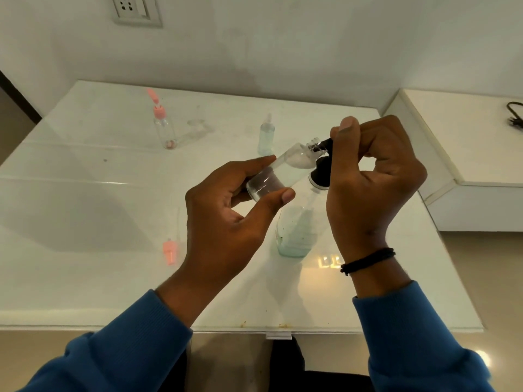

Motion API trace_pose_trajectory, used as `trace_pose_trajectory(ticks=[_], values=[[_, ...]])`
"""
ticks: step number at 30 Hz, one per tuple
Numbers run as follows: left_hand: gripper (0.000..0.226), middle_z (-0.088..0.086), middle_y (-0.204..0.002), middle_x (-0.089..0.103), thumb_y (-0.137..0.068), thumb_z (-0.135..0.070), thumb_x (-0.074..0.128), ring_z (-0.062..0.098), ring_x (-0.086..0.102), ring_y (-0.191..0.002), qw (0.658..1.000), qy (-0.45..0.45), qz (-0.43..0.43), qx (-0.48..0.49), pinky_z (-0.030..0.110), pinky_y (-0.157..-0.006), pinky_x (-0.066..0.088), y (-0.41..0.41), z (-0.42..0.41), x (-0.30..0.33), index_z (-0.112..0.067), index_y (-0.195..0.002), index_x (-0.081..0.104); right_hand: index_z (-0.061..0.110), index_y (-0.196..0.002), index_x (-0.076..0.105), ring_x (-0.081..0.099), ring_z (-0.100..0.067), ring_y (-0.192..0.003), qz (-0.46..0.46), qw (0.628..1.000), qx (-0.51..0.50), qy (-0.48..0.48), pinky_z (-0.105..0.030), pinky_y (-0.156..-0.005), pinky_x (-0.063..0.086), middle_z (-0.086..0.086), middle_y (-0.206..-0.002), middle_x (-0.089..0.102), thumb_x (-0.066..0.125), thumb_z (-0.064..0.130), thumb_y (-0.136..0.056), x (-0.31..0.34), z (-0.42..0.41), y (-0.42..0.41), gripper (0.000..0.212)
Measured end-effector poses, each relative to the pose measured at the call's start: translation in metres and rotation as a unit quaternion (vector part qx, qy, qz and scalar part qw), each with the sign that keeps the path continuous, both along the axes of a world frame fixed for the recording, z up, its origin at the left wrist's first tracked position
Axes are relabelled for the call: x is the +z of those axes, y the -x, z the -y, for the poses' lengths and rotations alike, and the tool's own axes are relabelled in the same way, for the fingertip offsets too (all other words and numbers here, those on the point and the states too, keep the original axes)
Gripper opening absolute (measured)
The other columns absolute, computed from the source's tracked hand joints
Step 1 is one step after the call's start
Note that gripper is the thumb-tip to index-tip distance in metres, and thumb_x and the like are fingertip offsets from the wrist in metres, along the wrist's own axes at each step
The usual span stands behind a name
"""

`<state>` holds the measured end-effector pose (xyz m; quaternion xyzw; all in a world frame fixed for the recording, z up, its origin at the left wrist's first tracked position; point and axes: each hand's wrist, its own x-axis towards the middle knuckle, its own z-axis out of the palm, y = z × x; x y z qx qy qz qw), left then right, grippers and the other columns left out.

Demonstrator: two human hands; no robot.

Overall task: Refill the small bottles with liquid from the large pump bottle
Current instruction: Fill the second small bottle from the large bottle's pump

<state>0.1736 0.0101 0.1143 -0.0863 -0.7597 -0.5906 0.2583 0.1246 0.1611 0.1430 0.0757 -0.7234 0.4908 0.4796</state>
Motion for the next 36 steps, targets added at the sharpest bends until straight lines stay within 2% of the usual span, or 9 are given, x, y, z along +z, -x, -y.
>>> trace_pose_trajectory(ticks=[2,7,12,20,25,28,33,36], values=[[0.043,0.003,-0.112,0.074,-0.084,-0.025,0.083,0.02,0.072,-0.102,1.0,-0.003,0.001,0.0,0.027,-0.087,0.061,-0.0006,0.0005,0.0,-0.007,-0.12,0.071,-0.004,-0.061,0.059,0.05,-0.023,-0.06,0.001,1.0,0.0,0.0,-0.026,-0.058,0.039,-0.013,-0.061,0.056,0.064,0.002,-0.096,0.0,-0.001,-0.0001,0.036],[0.042,0.002,-0.112,0.074,-0.084,-0.022,0.084,0.018,0.072,-0.101,1.0,0.003,-0.006,-0.002,0.024,-0.086,0.06,0.0004,0.0015,0.0019,-0.007,-0.121,0.071,-0.005,-0.062,0.06,0.047,-0.016,-0.06,0.005,1.0,-0.004,0.005,-0.016,-0.061,0.037,-0.012,-0.062,0.056,0.064,0.004,-0.096,0.0046,-0.0022,-0.0007,0.036],[0.043,0.002,-0.113,0.074,-0.084,-0.024,0.083,0.018,0.072,-0.102,1.0,0.001,-0.001,0.002,0.025,-0.087,0.06,-0.0003,0.0016,0.001,-0.009,-0.122,0.071,-0.005,-0.062,0.059,0.049,-0.02,-0.061,0.01,1.0,0.004,0.01,-0.021,-0.06,0.039,-0.014,-0.062,0.057,0.064,0.002,-0.096,0.0014,0.0004,-0.0005,0.036],[0.043,0.003,-0.113,0.074,-0.084,-0.023,0.083,0.019,0.072,-0.102,1.0,-0.001,0.001,0.002,0.027,-0.087,0.061,-0.0003,0.0,0.0017,-0.007,-0.122,0.071,-0.005,-0.063,0.061,0.049,-0.018,-0.061,0.008,1.0,-0.001,0.01,-0.016,-0.061,0.038,-0.014,-0.063,0.057,0.064,0.004,-0.097,0.0014,0.0,-0.0011,0.035],[0.043,0.002,-0.113,0.074,-0.084,-0.024,0.083,0.019,0.072,-0.102,1.0,-0.004,0.003,-0.001,0.028,-0.087,0.061,0.0,0.0009,0.0016,-0.007,-0.121,0.071,-0.004,-0.062,0.059,0.05,-0.023,-0.06,0.006,1.0,-0.006,0.006,-0.024,-0.059,0.039,-0.013,-0.062,0.056,0.064,0.004,-0.097,0.0028,-0.0022,0.0007,0.036],[0.042,0.002,-0.112,0.074,-0.084,-0.023,0.083,0.018,0.072,-0.102,1.0,-0.002,-0.003,-0.004,0.024,-0.087,0.059,-0.0003,0.0007,0.0033,-0.008,-0.121,0.07,-0.005,-0.063,0.061,0.051,-0.022,-0.06,0.003,1.0,-0.005,0.005,-0.024,-0.058,0.04,-0.014,-0.063,0.058,0.064,0.006,-0.097,0.0036,-0.0011,0.0001,0.036],[0.043,0.004,-0.112,0.074,-0.084,-0.025,0.083,0.021,0.073,-0.102,1.0,-0.001,0.004,0.003,0.032,-0.087,0.062,-0.0004,0.0005,-0.0003,-0.007,-0.121,0.071,-0.003,-0.063,0.061,0.051,-0.023,-0.061,0.006,1.0,0.005,0.01,-0.024,-0.058,0.04,-0.014,-0.063,0.058,0.064,0.003,-0.097,-0.0013,0.0022,-0.0011,0.035],[0.043,0.005,-0.111,0.074,-0.084,-0.023,0.083,0.021,0.073,-0.101,1.0,-0.004,-0.003,-0.002,0.03,-0.086,0.062,-0.0001,0.0003,0.0016,-0.005,-0.12,0.071,-0.004,-0.062,0.059,0.05,-0.024,-0.059,0.001,1.0,-0.005,0.007,-0.027,-0.058,0.039,-0.013,-0.061,0.057,0.064,0.004,-0.096,0.003,-0.0013,0.0003,0.036]])
